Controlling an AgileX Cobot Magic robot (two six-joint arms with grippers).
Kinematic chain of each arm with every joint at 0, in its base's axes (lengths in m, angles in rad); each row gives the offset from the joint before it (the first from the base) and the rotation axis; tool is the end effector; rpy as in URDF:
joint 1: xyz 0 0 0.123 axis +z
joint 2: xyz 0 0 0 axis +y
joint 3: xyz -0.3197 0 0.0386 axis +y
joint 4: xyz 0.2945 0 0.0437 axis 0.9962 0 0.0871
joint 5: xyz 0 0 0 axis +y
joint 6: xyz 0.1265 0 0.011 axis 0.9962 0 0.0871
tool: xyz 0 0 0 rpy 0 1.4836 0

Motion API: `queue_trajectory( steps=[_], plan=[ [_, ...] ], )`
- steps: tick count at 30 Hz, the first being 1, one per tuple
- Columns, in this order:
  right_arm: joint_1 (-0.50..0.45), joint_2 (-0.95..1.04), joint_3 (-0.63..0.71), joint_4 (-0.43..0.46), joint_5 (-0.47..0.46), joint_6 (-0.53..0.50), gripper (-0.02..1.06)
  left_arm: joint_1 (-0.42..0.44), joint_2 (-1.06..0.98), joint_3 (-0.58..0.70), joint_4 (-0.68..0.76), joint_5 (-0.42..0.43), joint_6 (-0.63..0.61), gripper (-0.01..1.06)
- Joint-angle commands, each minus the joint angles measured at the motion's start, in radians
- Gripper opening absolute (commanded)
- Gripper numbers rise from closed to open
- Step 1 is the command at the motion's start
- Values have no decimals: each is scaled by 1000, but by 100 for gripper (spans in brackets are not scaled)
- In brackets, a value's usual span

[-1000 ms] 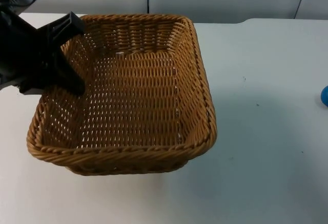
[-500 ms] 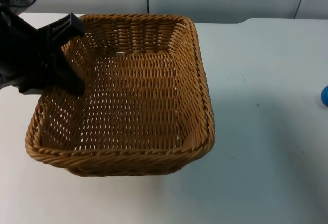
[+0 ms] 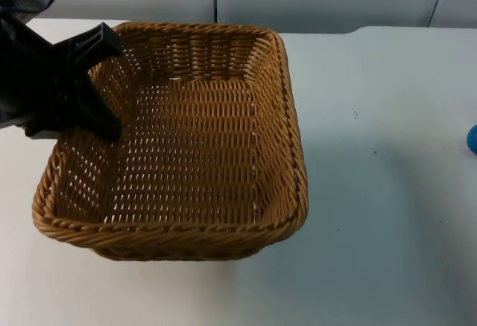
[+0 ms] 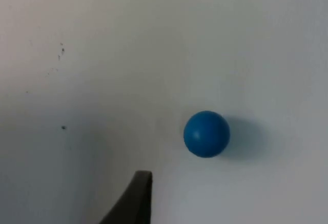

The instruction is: Pick up the basket with the left hand and place the ball into the basket with the right hand.

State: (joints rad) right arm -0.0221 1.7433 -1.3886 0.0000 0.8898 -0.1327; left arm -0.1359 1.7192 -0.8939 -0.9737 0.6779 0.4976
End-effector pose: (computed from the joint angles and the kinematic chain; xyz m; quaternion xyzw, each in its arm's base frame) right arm 0.4351 -0.0096 0.2537 -0.0541 0.9772 -0.0159 0.2047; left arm 0.3481 -0.1141 0.1471 -0.0492 0.9434 -0.3032 0.1249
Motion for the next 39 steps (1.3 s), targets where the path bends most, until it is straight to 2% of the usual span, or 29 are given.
queue_trajectory(
  steps=[1, 18, 29, 34, 38, 39],
  plan=[
    [-5, 45, -19, 0, -9, -17, 98, -1, -16, 0, -15, 8, -4, 12],
    [-5, 294, -30, 0, -136, -25, 98, -1, -16, 0, -15, -1, 0, 12],
    [-5, 384, -35, 0, -152, -22, 98, -1, -16, 0, -11, -6, 0, 12],
    [-5, 415, -35, 5, -163, 3, 91, -1, -16, 0, -11, -8, 0, 12],
    [-5, 430, -35, 0, -171, 5, 71, -1, -16, 0, -11, -9, 9, 12],
    [-5, 430, -35, 0, -171, 5, 71, -1, -16, 0, -11, -9, 9, 12]
  ],
)
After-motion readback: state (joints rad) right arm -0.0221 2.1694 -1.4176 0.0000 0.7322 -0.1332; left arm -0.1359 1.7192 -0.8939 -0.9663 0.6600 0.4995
